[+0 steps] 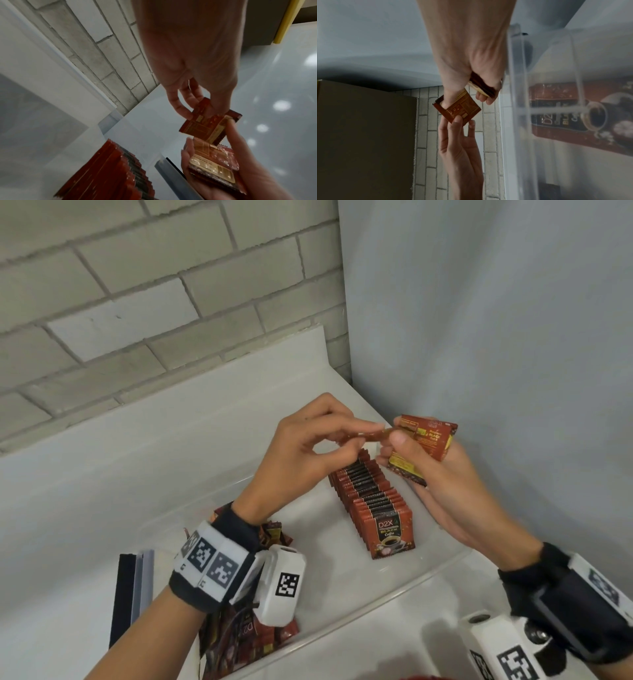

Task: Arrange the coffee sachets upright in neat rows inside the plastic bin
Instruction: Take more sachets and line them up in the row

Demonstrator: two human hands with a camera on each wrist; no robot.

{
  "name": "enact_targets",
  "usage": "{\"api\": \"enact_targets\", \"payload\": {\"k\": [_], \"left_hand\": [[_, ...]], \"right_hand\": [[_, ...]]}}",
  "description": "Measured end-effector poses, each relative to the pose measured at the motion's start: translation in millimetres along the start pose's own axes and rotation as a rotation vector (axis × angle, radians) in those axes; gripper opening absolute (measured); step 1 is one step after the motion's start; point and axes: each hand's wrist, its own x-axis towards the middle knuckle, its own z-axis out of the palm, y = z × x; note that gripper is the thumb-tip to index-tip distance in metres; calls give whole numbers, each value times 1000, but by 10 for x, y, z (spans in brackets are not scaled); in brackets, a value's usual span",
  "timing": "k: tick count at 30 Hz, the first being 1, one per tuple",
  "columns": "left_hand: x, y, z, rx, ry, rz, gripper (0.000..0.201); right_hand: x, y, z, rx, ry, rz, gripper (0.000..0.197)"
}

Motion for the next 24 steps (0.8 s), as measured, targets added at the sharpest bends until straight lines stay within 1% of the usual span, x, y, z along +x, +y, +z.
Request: {"api": "enact_targets", "payload": {"k": [1, 2, 3, 6, 9, 12, 16, 18, 21, 24], "left_hand": [[-1, -7, -2, 14, 13, 14, 32], [-4, -16, -10, 31, 16, 22, 31], [-11, -26, -20, 48, 9, 26, 30], [-33, -59, -41, 83, -40, 30, 26], [-40, -86, -42, 101, -77, 38, 24], [-37, -113, -47, 127, -114, 33, 23], [-39, -90, -70, 66, -130, -46, 35], [-32, -59, -74, 0, -133, -76, 31], [-12, -24, -69, -59, -125, -126, 20], [3, -13, -74, -74, -159, -173, 23]], "right_hand": [[-2, 1, 3, 2, -8, -2, 57], [-10, -9, 8, 16, -24, 4, 62], [-21, -29, 19, 38, -41, 17, 62], [-46, -92, 42, 125, -63, 62, 50], [-43, -86, 51, 143, -19, 51, 30], [-31, -52, 44, 133, 25, 46, 22], [-24, -33, 27, 110, 26, 46, 18], [-21, -27, 21, 98, 12, 46, 19], [-17, -20, 15, 51, -15, 39, 25], [-22, -19, 11, 25, -45, 33, 26]]}}
